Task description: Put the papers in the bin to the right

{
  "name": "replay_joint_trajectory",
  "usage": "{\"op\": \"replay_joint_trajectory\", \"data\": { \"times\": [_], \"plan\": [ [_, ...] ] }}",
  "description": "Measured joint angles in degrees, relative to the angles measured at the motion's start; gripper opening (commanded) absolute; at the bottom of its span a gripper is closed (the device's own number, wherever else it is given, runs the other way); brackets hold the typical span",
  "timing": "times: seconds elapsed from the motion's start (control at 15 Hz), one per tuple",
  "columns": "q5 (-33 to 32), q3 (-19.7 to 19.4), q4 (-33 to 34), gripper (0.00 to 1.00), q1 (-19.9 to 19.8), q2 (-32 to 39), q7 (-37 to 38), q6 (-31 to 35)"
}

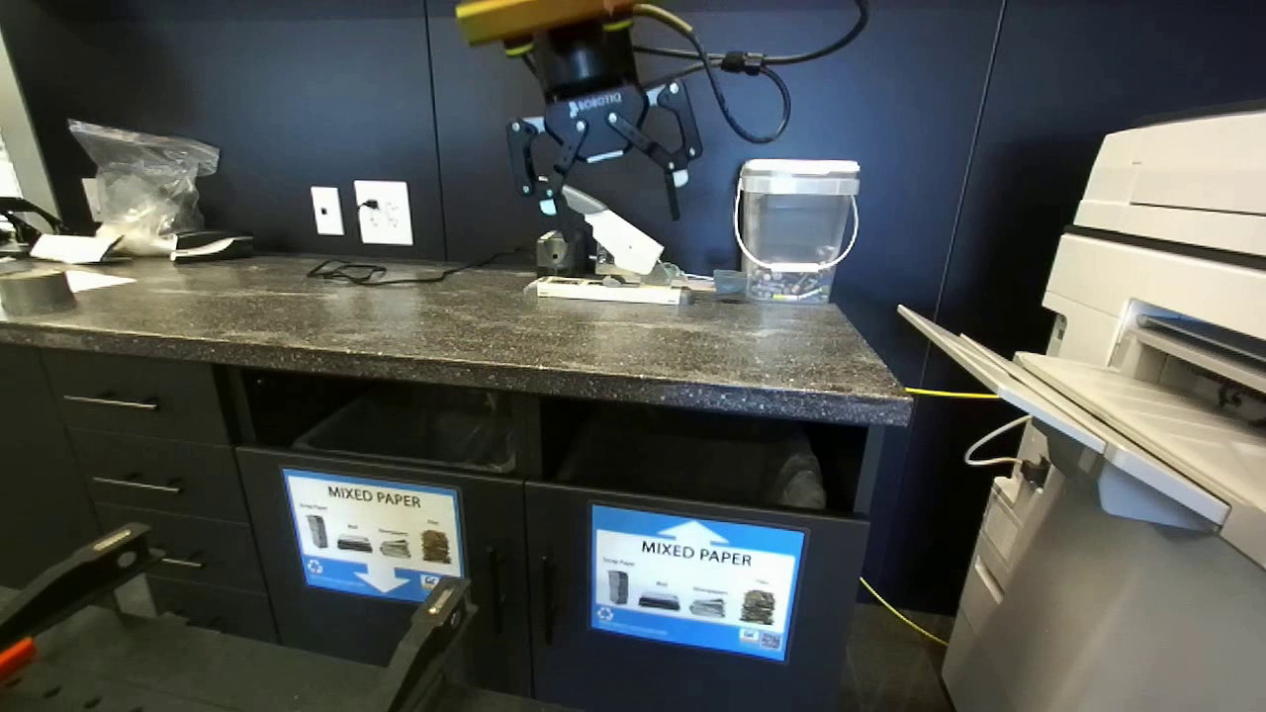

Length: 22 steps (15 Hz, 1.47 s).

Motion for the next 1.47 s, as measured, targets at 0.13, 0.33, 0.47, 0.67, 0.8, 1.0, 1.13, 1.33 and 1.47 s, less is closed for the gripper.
{"op": "replay_joint_trajectory", "data": {
  "times": [0.13,0.33,0.47,0.67,0.8,1.0,1.13,1.33,1.47],
  "plan": [
    [1.0,2.6,0.1,1.00,-0.2,-6.0,-0.2,-9.5],
    [3.6,5.8,-0.1,1.00,-0.2,-15.9,-0.3,-18.8],
    [5.9,7.6,-0.3,1.00,-0.1,-22.8,0.0,-23.2],
    [11.8,10.1,0.2,1.00,0.4,-32.9,2.9,-34.2],
    [16.1,11.0,0.8,1.00,1.3,-38.3,4.3,-41.0],
    [22.3,11.2,0.9,1.00,3.1,-42.7,5.4,-46.5],
    [25.0,11.0,0.7,1.00,3.7,-44.2,5.6,-48.4],
    [26.1,10.7,0.7,1.00,3.8,-46.4,5.6,-52.0],
    [26.0,10.5,0.7,1.00,3.6,-48.8,5.6,-56.4]
  ]
}}
